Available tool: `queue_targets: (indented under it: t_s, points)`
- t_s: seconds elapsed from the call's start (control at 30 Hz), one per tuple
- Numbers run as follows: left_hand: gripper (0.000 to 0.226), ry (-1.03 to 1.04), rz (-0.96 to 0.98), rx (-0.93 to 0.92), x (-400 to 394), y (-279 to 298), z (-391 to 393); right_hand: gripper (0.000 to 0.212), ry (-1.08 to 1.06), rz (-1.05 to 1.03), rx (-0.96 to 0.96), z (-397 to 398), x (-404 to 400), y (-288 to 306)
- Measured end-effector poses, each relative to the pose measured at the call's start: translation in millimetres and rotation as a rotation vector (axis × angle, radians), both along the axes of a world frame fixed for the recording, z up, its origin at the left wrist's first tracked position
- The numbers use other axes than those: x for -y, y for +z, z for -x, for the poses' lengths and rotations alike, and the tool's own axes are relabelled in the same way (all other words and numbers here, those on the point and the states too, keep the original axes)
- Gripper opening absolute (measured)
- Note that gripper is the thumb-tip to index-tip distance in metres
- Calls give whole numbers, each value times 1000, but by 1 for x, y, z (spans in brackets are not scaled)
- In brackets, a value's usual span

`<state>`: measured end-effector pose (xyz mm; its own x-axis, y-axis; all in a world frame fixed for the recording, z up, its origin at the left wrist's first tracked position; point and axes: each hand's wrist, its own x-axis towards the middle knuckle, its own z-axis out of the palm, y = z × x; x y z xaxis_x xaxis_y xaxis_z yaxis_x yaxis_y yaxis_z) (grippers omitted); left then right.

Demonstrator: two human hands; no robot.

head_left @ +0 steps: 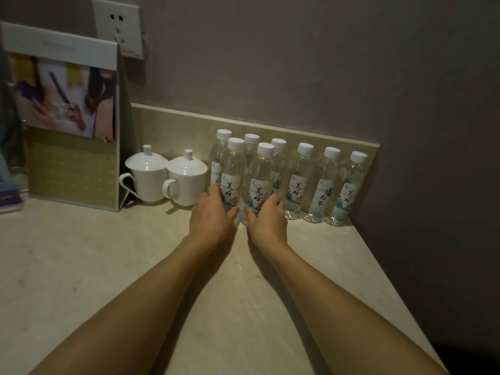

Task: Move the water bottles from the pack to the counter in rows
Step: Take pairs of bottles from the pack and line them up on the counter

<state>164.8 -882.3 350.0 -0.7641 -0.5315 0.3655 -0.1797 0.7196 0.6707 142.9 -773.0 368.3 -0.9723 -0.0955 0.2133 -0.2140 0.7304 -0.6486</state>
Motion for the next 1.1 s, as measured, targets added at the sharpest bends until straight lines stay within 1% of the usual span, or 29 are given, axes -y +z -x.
queue_targets:
  t_s: [0.1,0.67,0.93,1.1]
  points:
    - [50,8,13,7,0,-1,0,58,10,-6,1,0,-1,1]
    - [46,-23,17,26,4,-3,3,55,43,-9,-9,0,-2,1]
    - [48,-30,-18,25,2,-1,-1,58,18,-4,33,-2,0,5]
    - [52,-45,-56,66,4,4,-2,58,9,18,58,-3,0,7]
